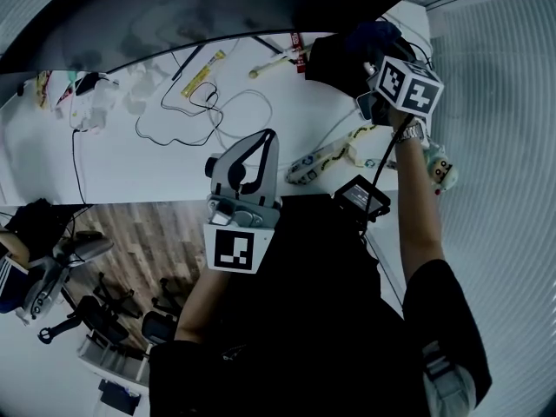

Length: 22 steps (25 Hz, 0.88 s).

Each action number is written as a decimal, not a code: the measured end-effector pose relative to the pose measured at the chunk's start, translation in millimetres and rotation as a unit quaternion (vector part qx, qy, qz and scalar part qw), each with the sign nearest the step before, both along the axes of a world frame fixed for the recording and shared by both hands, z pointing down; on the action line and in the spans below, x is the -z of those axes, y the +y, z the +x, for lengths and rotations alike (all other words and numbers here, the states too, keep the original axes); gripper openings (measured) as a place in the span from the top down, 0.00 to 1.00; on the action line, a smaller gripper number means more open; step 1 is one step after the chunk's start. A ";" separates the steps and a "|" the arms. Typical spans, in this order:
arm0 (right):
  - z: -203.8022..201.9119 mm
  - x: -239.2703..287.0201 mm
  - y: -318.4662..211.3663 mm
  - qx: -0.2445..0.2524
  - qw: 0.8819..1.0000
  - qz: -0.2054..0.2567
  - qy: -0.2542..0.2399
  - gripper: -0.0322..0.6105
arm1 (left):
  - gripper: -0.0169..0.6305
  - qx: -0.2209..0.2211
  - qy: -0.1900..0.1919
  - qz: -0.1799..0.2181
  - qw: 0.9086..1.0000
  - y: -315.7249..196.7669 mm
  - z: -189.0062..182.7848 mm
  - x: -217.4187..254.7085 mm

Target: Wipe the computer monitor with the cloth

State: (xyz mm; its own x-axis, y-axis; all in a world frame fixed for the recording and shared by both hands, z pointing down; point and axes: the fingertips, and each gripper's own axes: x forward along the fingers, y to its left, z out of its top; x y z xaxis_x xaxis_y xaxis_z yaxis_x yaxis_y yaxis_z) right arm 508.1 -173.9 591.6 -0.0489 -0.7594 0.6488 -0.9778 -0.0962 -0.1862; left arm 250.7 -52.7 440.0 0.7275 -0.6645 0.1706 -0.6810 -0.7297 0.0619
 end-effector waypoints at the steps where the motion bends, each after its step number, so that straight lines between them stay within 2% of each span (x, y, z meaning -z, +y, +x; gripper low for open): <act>1: 0.4 -2.9 -0.3 -0.002 1.000 -0.002 0.000 0.83 | 0.96 0.002 -0.001 -0.002 1.000 -0.3 -2.2 -1.8; 14: -3.5 -22.2 1.2 -0.032 0.999 -0.027 0.005 0.84 | 0.96 0.024 0.009 -0.010 1.000 -7.7 -33.6 -8.6; 22: -23.6 -24.0 -0.3 -0.035 0.999 -0.033 0.016 0.84 | 0.96 0.024 0.005 -0.013 1.000 -7.0 -59.0 -12.6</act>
